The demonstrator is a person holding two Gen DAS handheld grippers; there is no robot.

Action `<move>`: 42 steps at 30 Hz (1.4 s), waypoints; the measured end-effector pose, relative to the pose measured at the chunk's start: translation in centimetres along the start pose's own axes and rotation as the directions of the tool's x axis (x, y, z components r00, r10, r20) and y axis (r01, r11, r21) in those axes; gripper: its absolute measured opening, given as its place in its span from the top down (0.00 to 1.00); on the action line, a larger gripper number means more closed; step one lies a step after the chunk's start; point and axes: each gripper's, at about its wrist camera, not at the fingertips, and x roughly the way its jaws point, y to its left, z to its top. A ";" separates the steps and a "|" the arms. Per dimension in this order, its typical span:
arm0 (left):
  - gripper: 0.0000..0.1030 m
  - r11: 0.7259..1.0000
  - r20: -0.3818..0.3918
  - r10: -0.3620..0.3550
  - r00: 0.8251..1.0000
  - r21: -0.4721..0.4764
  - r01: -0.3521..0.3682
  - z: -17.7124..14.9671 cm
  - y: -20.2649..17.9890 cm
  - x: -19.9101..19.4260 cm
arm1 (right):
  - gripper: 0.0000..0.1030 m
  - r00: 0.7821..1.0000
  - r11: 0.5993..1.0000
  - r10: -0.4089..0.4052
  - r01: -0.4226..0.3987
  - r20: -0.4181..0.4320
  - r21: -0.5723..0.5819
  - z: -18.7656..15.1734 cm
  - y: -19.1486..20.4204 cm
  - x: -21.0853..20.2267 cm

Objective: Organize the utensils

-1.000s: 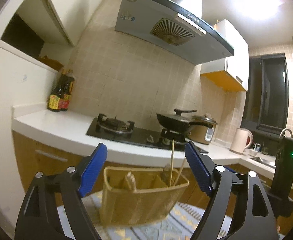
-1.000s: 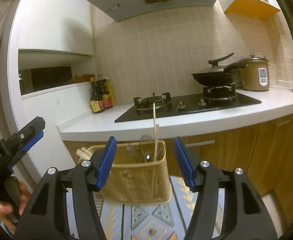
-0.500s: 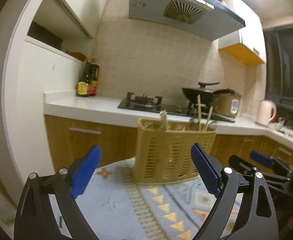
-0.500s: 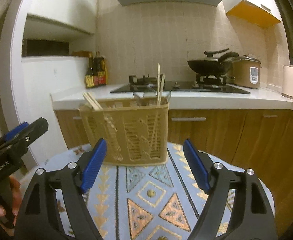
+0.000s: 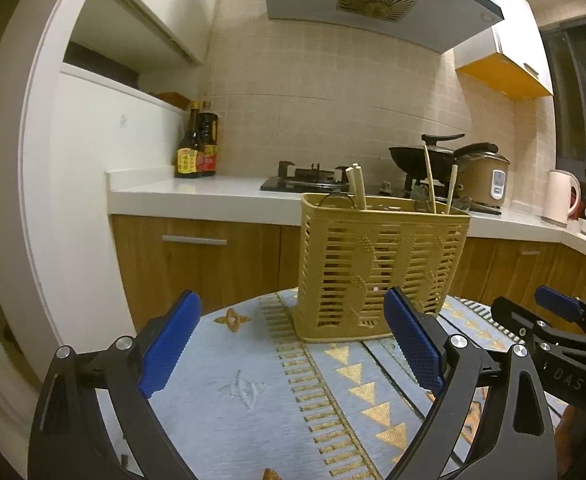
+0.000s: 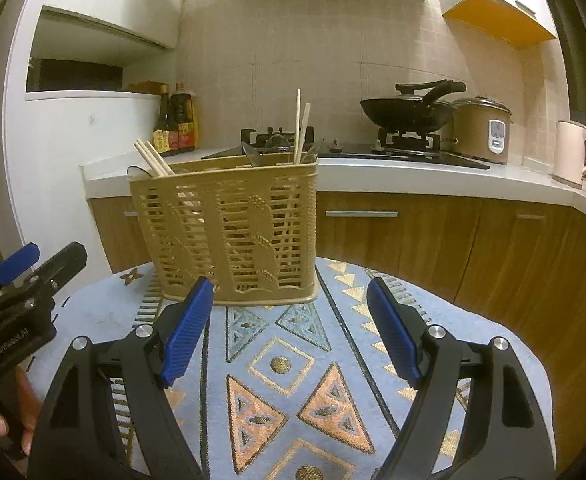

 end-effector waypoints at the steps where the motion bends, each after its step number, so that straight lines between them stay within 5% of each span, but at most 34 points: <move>1: 0.13 1.000 0.002 -0.001 1.000 0.002 0.001 0.0 0.0 0.0 | 0.27 1.000 1.000 0.001 -0.001 0.004 0.003 -0.1 -0.1 -0.1; 42: 0.08 0.998 0.007 0.006 1.000 0.057 -0.006 -0.2 -1.3 0.0 | 0.17 0.999 1.000 0.013 -0.012 0.030 -0.023 -0.1 0.7 -0.5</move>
